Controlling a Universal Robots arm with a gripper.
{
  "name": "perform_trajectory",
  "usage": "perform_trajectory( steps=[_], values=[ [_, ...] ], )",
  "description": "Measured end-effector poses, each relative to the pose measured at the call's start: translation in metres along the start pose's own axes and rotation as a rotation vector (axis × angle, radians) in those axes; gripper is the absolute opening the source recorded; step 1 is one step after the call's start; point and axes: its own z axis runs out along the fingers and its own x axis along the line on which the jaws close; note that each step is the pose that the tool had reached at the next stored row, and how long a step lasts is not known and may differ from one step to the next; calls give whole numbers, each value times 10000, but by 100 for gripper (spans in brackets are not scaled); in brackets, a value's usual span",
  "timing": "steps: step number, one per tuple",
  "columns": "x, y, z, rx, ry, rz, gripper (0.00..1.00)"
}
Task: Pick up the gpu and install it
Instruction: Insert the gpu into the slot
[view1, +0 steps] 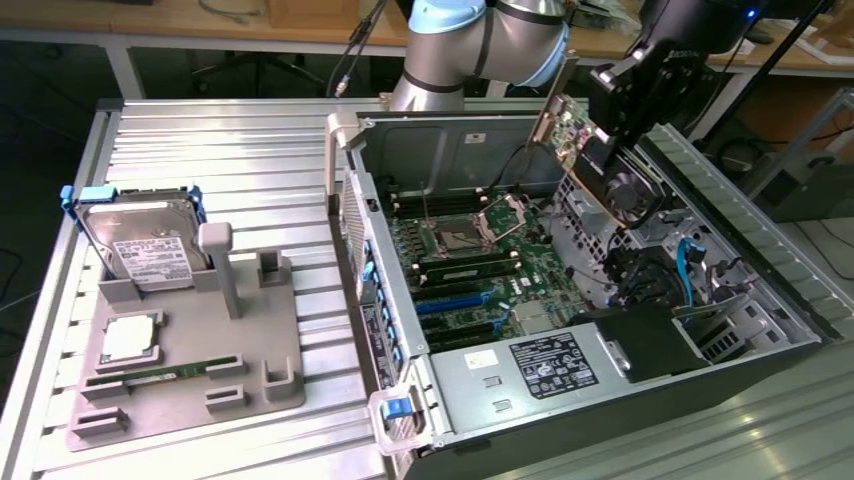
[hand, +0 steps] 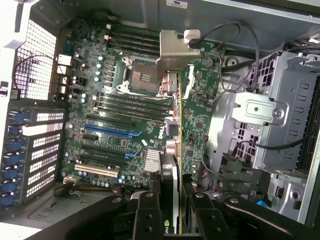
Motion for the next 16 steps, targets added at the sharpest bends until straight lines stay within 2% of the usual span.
perform_trajectory(
  steps=[16],
  values=[
    [0,0,0,-3,1,-1208,27]
  ],
)
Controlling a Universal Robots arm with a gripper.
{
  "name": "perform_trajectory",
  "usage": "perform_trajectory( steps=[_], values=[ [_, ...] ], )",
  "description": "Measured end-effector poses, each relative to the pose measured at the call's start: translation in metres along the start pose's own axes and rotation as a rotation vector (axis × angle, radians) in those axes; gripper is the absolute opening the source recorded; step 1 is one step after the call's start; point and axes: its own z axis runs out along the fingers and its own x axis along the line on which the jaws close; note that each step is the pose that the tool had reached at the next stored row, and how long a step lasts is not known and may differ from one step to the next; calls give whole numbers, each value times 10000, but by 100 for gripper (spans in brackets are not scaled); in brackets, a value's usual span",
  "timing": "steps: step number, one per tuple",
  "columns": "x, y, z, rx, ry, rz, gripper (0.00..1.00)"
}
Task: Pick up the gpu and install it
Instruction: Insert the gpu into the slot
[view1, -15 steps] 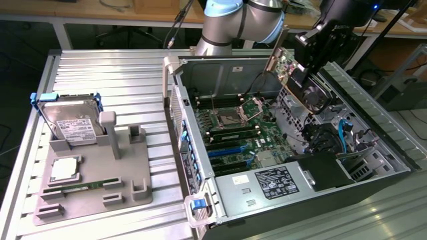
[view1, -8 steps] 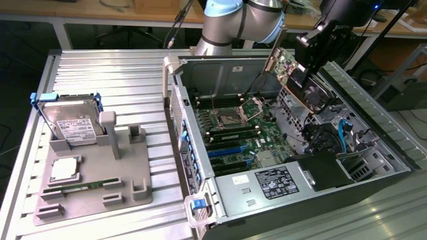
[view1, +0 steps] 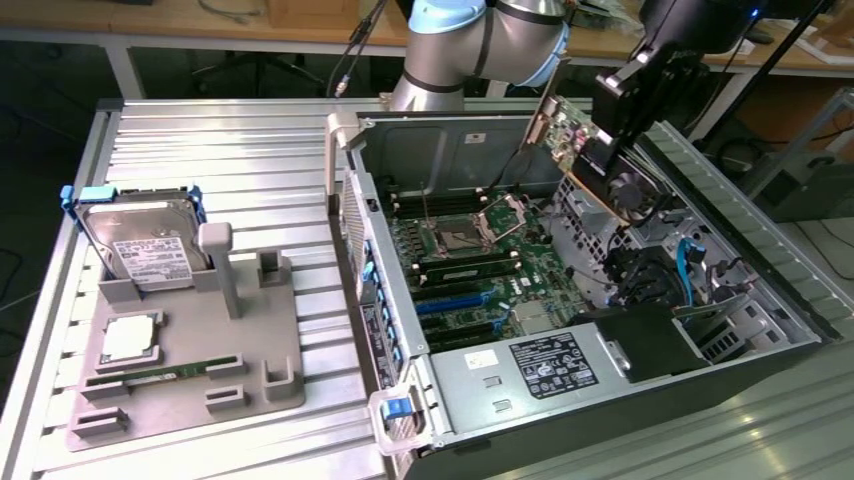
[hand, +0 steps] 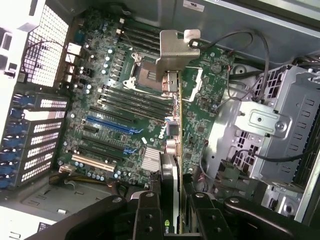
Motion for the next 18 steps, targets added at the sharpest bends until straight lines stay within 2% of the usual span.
perform_trajectory(
  steps=[18],
  values=[
    [0,0,0,-3,0,-1214,27]
  ],
)
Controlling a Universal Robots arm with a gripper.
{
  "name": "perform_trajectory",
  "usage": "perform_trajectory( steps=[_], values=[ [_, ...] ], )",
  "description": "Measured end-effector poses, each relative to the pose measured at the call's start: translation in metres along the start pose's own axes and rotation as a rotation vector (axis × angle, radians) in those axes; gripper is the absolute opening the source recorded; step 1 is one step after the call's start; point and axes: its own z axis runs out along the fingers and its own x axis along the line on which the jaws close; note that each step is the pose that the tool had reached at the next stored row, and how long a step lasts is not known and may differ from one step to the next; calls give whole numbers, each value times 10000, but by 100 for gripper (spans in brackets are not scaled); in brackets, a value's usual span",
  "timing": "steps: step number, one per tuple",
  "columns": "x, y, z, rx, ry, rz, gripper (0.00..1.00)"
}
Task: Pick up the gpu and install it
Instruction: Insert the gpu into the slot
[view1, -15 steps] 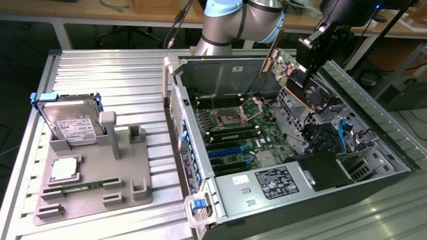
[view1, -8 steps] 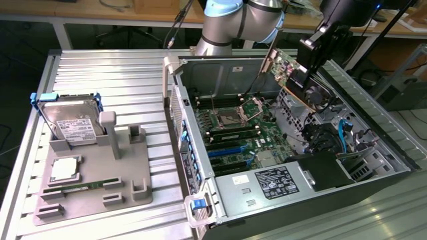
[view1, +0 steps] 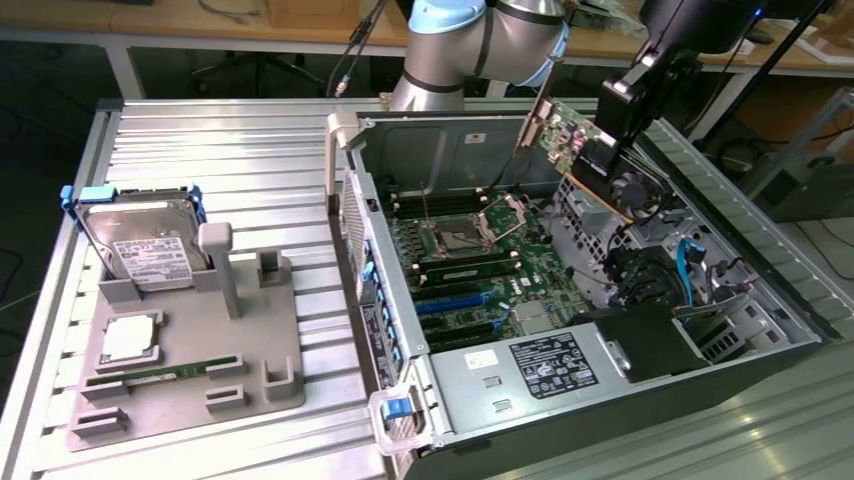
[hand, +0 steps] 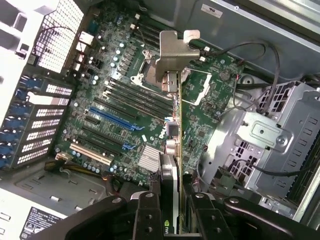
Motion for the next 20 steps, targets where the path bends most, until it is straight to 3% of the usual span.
perform_trajectory(
  steps=[20],
  values=[
    [0,0,0,4,4,-1231,27]
  ],
)
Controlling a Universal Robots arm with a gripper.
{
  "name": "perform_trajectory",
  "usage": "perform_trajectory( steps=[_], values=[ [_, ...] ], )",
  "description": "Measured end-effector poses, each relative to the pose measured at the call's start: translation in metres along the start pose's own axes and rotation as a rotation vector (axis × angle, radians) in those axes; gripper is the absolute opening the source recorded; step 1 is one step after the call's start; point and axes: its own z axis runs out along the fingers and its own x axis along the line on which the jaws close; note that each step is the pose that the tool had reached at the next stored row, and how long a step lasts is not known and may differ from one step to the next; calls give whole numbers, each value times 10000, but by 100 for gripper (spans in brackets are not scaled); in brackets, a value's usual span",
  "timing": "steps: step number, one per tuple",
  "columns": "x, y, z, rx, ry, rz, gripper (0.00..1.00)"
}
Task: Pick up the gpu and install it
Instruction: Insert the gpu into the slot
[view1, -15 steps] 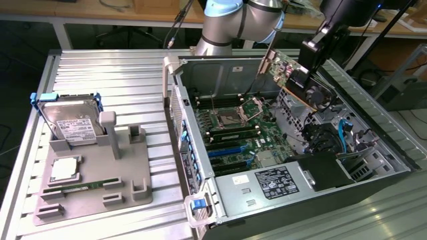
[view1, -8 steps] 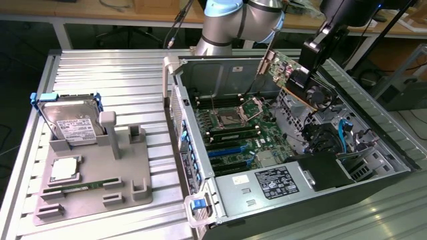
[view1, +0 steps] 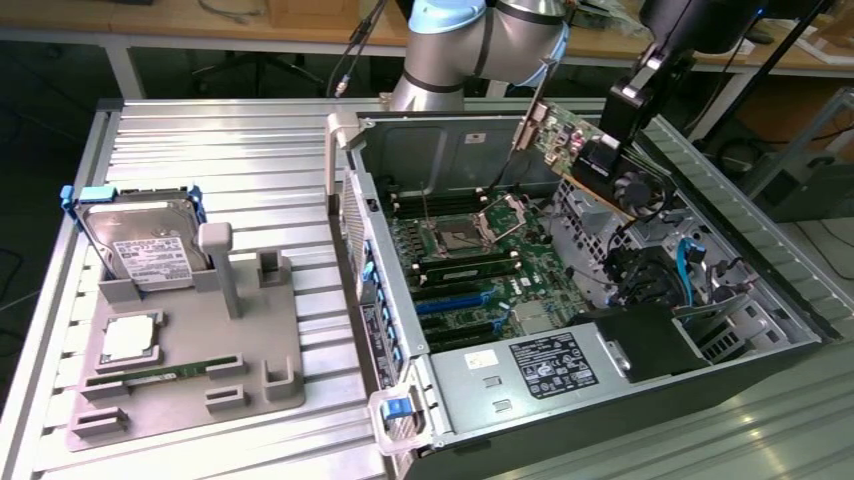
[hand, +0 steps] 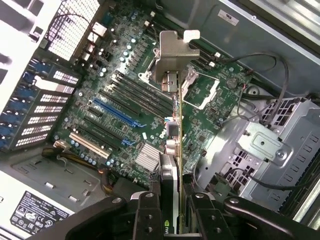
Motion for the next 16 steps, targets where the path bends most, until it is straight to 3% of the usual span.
perform_trajectory(
  steps=[16],
  values=[
    [0,0,0,1,2,-1075,27]
  ],
)
